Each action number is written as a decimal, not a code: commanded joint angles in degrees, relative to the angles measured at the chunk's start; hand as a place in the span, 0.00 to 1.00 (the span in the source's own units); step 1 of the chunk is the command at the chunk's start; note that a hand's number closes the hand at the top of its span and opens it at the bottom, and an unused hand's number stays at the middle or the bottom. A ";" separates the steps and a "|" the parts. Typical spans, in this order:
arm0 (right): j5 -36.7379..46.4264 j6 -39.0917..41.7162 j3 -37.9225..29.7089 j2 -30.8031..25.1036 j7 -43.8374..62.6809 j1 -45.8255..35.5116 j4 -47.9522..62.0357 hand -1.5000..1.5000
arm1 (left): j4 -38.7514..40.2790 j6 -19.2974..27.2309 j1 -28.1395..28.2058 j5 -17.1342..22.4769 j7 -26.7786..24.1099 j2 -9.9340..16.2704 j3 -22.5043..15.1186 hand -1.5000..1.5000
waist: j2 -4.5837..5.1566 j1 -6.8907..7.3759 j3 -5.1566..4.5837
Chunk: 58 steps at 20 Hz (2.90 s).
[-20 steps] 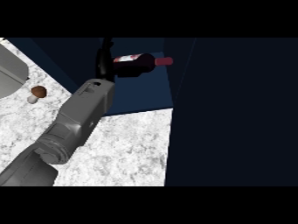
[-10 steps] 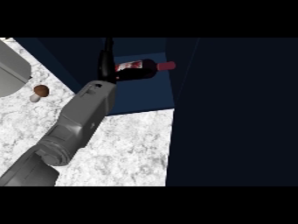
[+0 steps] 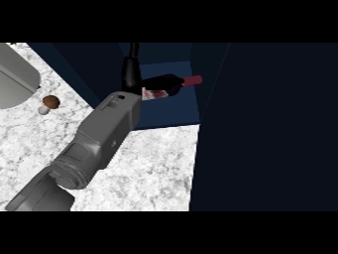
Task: Pick up the wine, place it into the cabinet and close the cabinet
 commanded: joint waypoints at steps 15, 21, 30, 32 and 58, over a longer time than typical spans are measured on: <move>5.24 -4.69 3.59 2.19 3.33 0.46 -3.48 0.00 | -33.16 8.68 16.60 7.10 0.39 -0.77 -13.56 0.00 | -2.29 3.67 0.08; 3.55 -1.84 0.34 2.08 0.49 7.34 -6.03 0.00 | -45.66 12.83 25.44 5.95 -0.06 -0.77 -17.85 0.00 | -2.51 5.26 0.13; 1.23 -5.14 -3.22 -0.90 4.37 4.65 -7.16 0.00 | -70.48 15.46 43.02 0.29 2.50 4.20 -25.48 0.00 | -2.53 5.97 0.12; -0.15 -4.59 -4.67 -1.47 3.19 3.44 -5.33 0.00 | -75.12 14.46 48.54 -0.63 1.31 5.87 -26.71 0.00 | -2.43 5.99 0.12; -3.49 20.06 10.12 -8.58 2.51 16.92 -5.37 1.00 | -102.68 -2.97 76.12 0.79 2.66 41.37 -13.61 1.00 | -2.24 6.06 0.06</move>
